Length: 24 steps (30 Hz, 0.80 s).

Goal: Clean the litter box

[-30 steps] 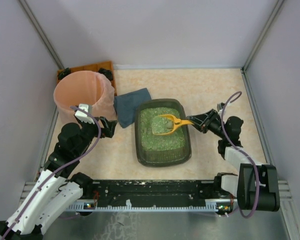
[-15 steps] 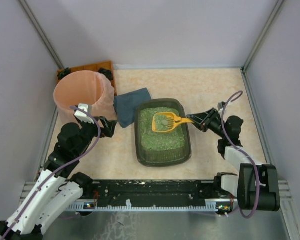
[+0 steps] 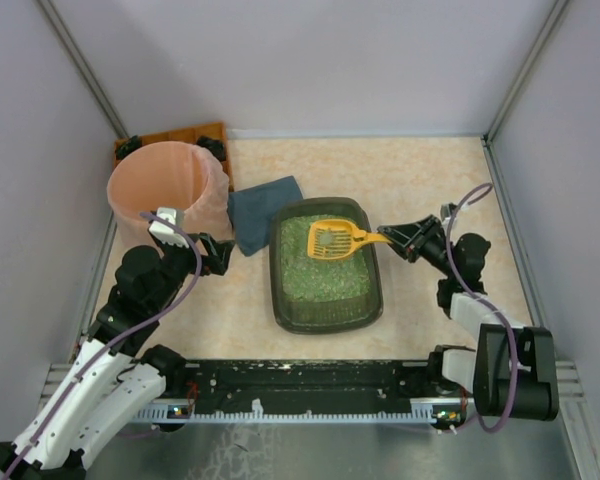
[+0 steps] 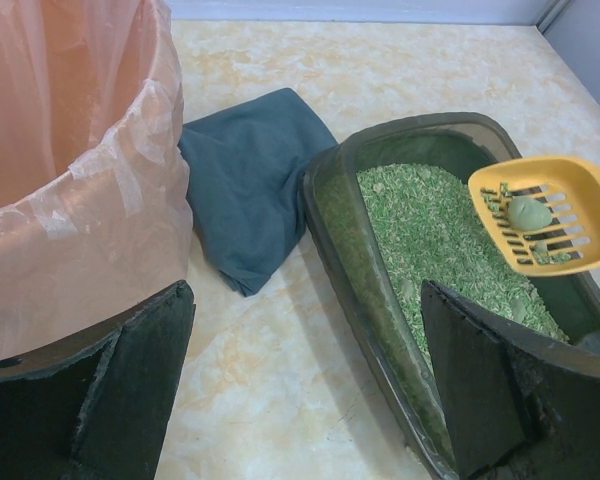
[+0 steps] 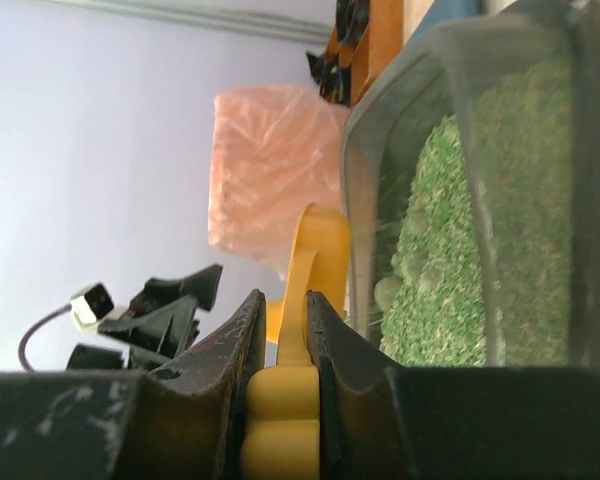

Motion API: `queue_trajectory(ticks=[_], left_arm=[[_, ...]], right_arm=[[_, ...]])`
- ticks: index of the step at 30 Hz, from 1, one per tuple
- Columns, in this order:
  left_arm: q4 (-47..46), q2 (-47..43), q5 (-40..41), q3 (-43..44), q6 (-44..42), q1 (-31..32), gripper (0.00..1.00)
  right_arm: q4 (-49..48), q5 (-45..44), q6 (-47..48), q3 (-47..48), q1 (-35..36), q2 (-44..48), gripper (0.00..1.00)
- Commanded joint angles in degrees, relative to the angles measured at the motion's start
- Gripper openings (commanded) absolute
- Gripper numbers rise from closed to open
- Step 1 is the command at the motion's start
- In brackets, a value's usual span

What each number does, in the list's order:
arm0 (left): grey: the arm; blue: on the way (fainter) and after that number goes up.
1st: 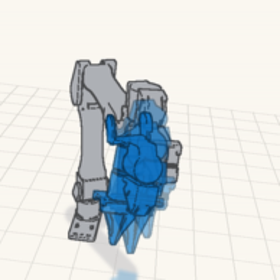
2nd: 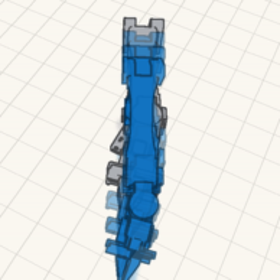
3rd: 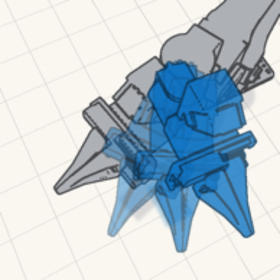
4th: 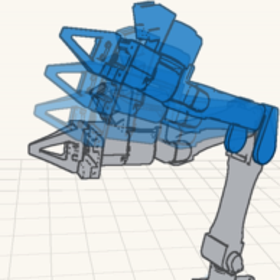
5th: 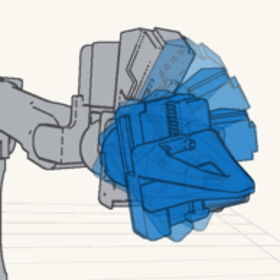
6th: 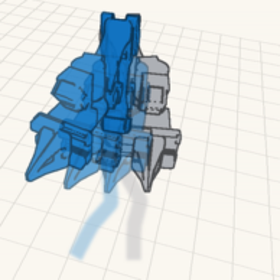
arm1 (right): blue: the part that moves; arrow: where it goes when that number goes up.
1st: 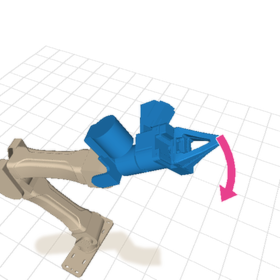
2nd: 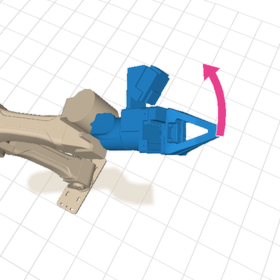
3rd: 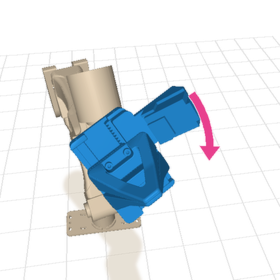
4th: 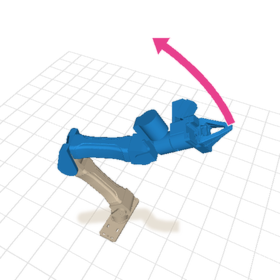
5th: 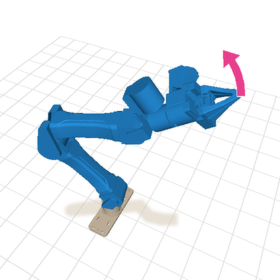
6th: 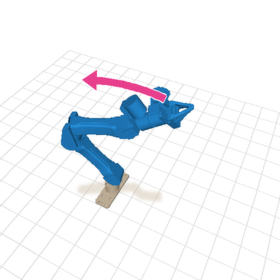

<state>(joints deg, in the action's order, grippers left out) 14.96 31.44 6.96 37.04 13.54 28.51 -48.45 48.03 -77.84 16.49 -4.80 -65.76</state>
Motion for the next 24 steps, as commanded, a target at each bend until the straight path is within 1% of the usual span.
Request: queue_trajectory(ticks=[1, 4, 5, 6, 7, 9, 10, 12, 13, 14, 16, 18, 20, 22, 24], left_arm=[[-1.9, -0.5, -0.4, 0.2, 0.4, -0.2, 0.98], [-1.4, -0.2, -0.6, 0.7, 0.6, -0.2, 0.98], [-1.3, -0.2, -0.5, 0.8, 0.8, -0.2, 0.98], [-1.4, -0.4, -0.5, 0.6, 0.8, -0.2, 0.98], [-1.6, -0.4, -0.5, 0.5, 0.8, -0.2, 0.98], [-2.0, -0.2, -0.6, 0.2, 0.6, -0.2, 0.98], [-2.1, 0.0, -0.6, 0.2, 0.6, -0.2, 0.98], [-2.0, 0.3, -1.0, 0.5, 0.8, -0.1, 0.98], [-2.0, 0.3, -1.1, 0.6, 1.0, -0.2, 0.98], [-2.0, 0.2, -1.1, 0.4, 1.0, -0.2, 0.98], [-2.4, 0.2, -1.2, 0.2, 1.0, -0.2, 0.98], [-2.4, 0.5, -1.2, 0.2, 0.9, -0.2, 0.98], [-2.0, 0.5, -1.2, 0.5, 1.0, -0.1, 0.98], [-1.9, -0.1, -0.9, 0.3, 1.1, -0.2, 0.98], [-2.0, -0.6, -0.6, -0.1, 1.1, -0.2, 0.98]], right_arm=[[-6.1, 1.2, -0.3, 1.7, 3.3, 0.1, 0.00], [0.2, 0.3, 2.4, 1.2, -0.2, 1.7, 0.00], [-0.9, -0.3, 1.4, 0.5, -0.9, 1.9, 0.00], [-3.3, -0.4, 0.0, 0.4, -0.5, 1.8, 0.00], [-5.2, -0.1, -0.8, 0.9, 1.7, 1.3, 0.00], [-4.5, 1.1, 0.9, 2.5, 4.0, 1.2, 0.00], [-2.6, 1.2, 2.1, 2.6, 3.5, 1.7, 0.00], [1.3, 0.3, 3.7, 1.8, 0.1, 2.7, 0.00], [0.5, 0.0, 3.2, 1.0, -1.0, 2.7, 0.00], [-2.0, 0.0, 1.2, 0.6, -0.9, 2.4, 0.00], [-5.0, 0.4, -0.1, 1.0, 2.1, 1.7, 0.00], [-1.8, 1.0, 2.5, 2.3, 3.4, 2.1, 0.00], [2.8, 0.0, 4.3, 2.1, 0.9, 3.1, 0.00], [0.5, -0.5, 2.3, 1.5, 0.4, 3.2, 0.00], [-0.9, -0.3, 2.0, 3.2, 3.5, 2.7, 0.00]])
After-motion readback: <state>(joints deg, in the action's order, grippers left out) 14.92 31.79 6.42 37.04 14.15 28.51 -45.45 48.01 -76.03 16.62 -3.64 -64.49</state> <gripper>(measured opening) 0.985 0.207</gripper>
